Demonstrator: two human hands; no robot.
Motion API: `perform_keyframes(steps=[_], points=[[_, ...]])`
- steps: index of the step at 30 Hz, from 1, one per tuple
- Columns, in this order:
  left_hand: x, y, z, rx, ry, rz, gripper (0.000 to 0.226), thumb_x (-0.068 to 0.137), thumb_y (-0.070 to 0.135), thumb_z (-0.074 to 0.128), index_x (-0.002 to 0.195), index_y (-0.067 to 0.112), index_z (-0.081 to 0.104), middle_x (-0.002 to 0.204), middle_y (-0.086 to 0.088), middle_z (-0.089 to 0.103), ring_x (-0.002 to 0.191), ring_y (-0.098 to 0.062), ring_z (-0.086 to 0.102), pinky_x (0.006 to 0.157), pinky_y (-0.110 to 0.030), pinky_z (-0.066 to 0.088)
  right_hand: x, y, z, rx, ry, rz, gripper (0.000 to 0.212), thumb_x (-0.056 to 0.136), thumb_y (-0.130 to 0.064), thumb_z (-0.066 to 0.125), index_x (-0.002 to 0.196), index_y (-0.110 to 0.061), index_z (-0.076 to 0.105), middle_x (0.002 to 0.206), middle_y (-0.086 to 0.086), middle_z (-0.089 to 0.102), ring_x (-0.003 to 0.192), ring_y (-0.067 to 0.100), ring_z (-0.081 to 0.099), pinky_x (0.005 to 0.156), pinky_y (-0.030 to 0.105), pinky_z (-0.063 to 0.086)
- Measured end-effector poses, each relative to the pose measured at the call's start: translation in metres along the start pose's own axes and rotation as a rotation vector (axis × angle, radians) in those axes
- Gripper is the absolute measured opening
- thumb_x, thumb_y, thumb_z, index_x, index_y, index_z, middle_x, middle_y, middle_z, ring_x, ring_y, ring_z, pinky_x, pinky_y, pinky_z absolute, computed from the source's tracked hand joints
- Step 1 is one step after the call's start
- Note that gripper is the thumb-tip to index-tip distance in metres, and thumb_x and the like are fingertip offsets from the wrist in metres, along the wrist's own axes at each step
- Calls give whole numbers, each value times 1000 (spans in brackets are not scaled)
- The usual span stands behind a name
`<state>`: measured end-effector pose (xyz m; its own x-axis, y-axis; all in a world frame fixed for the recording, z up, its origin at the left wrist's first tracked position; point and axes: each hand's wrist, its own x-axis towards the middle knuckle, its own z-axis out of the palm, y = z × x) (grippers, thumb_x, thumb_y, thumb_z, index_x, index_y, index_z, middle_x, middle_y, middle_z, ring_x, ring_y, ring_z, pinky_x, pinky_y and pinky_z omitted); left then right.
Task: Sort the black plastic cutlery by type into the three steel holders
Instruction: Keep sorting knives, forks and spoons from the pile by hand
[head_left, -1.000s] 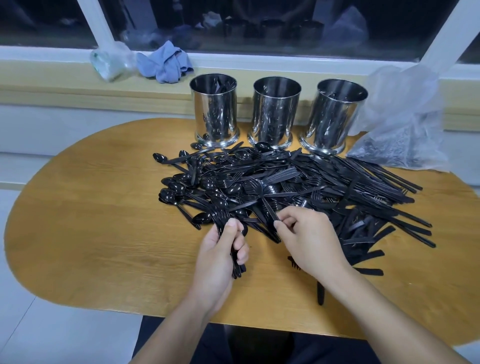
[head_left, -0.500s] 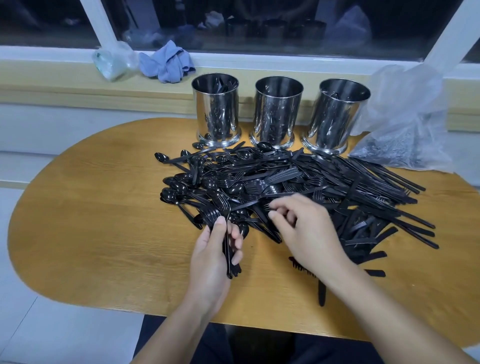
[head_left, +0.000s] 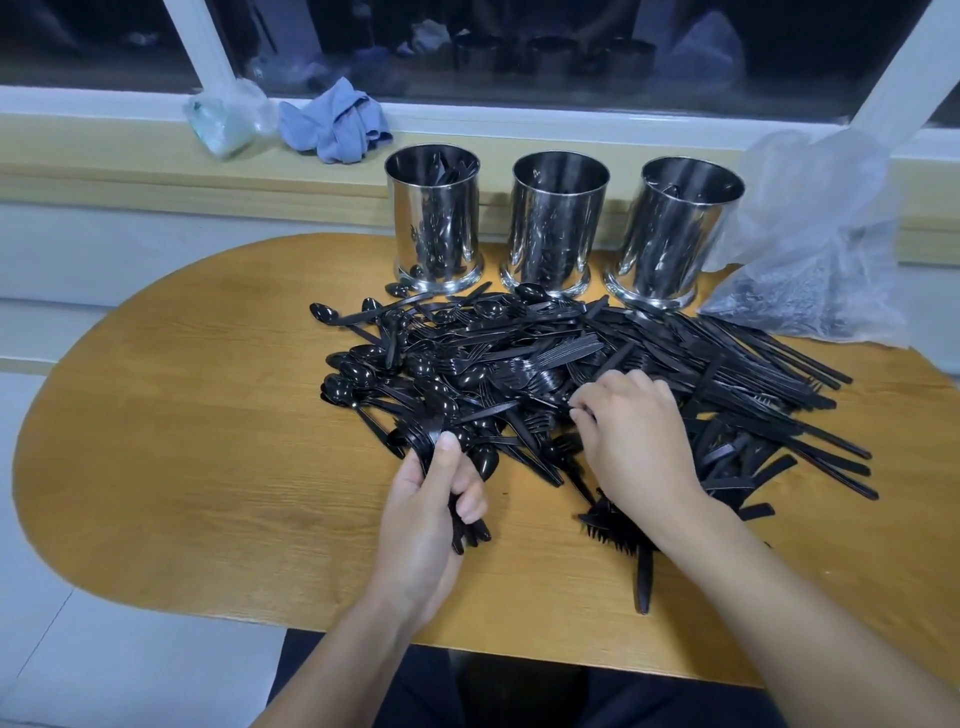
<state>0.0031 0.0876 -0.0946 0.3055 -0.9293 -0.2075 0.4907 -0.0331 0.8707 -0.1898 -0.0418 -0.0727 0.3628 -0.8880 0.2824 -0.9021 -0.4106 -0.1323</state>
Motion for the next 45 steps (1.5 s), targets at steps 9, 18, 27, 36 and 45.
perform_keyframes(steps=[9,18,27,36,45], points=[[-2,-2,4,53,-13,41,29,112,44,58,113,14,56,80,-3,47,66,-18,39,64,-34,34,-51,-43,-37,841,-275,182,18,108,-33,64,91,-31,69,83,-12,75,68,15,67,70,44,59],[-7,0,0,96,-20,22,30,105,36,71,86,20,55,67,-3,35,61,-17,29,61,-36,31,-65,-66,-26,949,-382,28,16,108,-29,66,94,-30,75,83,-7,76,75,12,69,73,37,57],[-2,1,1,-165,96,-31,12,116,24,57,111,17,48,93,-7,50,83,-21,53,81,-37,44,-27,-41,-3,360,-32,28,27,102,-49,68,119,-30,74,97,-17,59,77,5,55,74,33,53],[-3,1,1,-190,79,-54,6,118,20,53,115,15,52,84,-6,43,81,-24,52,85,-41,44,-11,-55,4,159,-19,-20,30,94,-44,82,114,-23,76,96,-7,70,90,22,70,85,37,53],[0,2,3,-185,28,-86,8,117,19,54,113,14,59,83,-7,49,80,-24,55,78,-40,48,-22,-34,-3,124,20,22,12,99,-22,71,86,-24,72,76,-13,57,70,16,57,78,37,54]])
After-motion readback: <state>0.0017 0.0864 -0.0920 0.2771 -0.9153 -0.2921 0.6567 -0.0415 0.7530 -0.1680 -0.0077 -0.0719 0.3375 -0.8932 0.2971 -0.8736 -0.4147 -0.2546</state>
